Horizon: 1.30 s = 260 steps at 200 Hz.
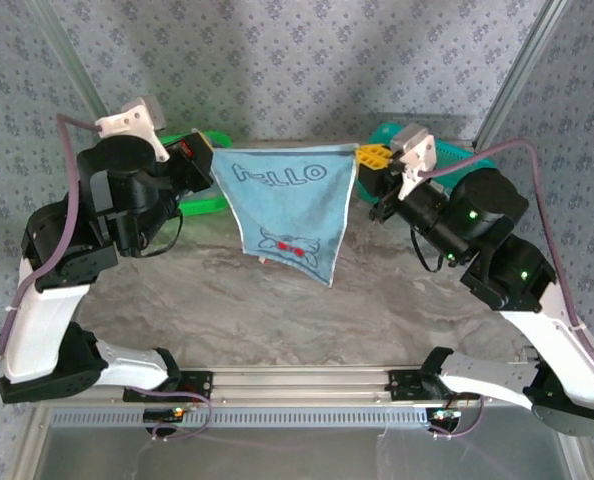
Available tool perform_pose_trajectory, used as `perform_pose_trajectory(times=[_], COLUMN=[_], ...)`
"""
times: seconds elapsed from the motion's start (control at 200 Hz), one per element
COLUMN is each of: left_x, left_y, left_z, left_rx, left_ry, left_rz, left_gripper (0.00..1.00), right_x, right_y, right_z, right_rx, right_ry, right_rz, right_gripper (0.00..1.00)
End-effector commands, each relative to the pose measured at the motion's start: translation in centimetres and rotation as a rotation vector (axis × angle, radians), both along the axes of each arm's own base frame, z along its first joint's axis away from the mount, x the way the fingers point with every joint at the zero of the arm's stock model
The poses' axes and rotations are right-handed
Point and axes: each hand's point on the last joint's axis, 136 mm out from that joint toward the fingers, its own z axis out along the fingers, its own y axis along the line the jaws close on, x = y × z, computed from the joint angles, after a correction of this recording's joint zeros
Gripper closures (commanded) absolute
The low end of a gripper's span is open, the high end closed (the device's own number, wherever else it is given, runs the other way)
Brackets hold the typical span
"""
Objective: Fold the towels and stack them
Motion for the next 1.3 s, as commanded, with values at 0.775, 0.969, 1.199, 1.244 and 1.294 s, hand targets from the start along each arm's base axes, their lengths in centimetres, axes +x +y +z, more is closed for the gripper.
perform_pose_trajectory(times=[0.775,0.969,1.199,1.244,1.294], left_x=[19.2,20.5,19.5,19.1,18.5], left_y=[-1.0,-1.0,1.7,2.3,3.1], left_z=[-20.5,-24.1,-28.2,-28.5,-28.8], left_rx=[0.093,0.148,0.182,0.185,0.189], left_ry=[0.501,0.577,0.672,0.675,0.679], left_rz=[0.104,0.12,0.189,0.2,0.218], left_gripper=[1.0,1.0,1.0,1.0,1.0], right_x=[21.1,22.6,21.1,20.5,19.5], right_y=[-0.2,2.3,7.5,9.0,10.7], right_z=[-18.0,-23.2,-30.7,-32.3,-34.1], right_rx=[-0.023,-0.027,-0.067,-0.078,-0.097], right_ry=[0.471,0.606,0.786,0.83,0.878], right_rz=[-0.104,-0.041,0.067,0.093,0.127], right_gripper=[1.0,0.92,0.96,0.98,1.0])
